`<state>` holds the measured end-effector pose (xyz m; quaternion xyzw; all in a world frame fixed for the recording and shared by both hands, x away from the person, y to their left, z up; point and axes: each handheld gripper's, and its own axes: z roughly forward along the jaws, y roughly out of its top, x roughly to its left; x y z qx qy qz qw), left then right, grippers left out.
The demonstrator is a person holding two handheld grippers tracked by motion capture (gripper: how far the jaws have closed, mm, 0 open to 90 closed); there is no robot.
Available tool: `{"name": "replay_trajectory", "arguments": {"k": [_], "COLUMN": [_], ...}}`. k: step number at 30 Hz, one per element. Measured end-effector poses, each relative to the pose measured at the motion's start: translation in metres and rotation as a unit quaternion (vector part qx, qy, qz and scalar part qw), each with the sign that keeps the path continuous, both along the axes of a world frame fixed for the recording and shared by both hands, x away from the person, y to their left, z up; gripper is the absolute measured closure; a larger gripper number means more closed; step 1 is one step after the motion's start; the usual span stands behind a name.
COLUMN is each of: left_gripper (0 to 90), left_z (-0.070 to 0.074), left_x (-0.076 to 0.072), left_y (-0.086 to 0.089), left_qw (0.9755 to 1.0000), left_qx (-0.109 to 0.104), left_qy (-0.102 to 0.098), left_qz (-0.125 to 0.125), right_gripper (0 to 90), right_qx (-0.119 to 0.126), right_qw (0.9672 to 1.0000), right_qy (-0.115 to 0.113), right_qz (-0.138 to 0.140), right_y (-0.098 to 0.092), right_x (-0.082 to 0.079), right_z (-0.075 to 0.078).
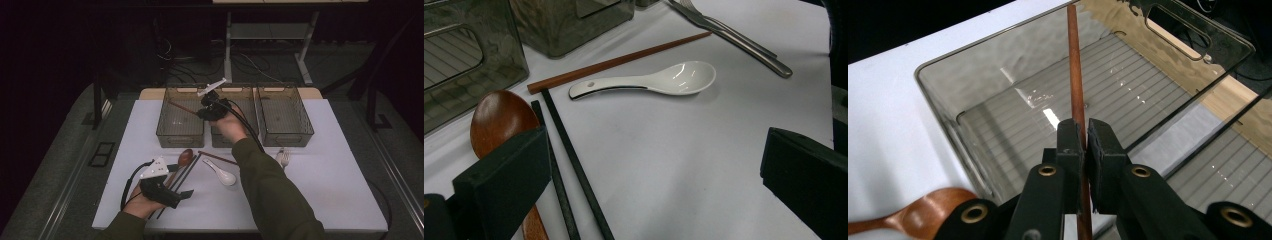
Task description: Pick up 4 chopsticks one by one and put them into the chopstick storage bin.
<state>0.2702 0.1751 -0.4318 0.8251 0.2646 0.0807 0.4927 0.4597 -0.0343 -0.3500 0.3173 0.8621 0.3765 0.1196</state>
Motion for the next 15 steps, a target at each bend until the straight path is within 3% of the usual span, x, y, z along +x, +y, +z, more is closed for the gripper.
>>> {"name": "replay_trajectory", "arguments": {"k": [15], "left_gripper": [0.0], "left_z": [0.001], "left_x": [0.001], "left_y": [0.002], "left_qw": [1.0000], "left_qx": [-0.006], "left_qy": [0.000], "left_qz": [0.001], "right_gripper": [84.6], "right_qx": [-0.023], "right_qw": [0.9994], "right_qy": [0.022], "right_qz": [-0.015], "right_y": [0.033], "right_x": [0.019], "right_z": [-0.015]}}
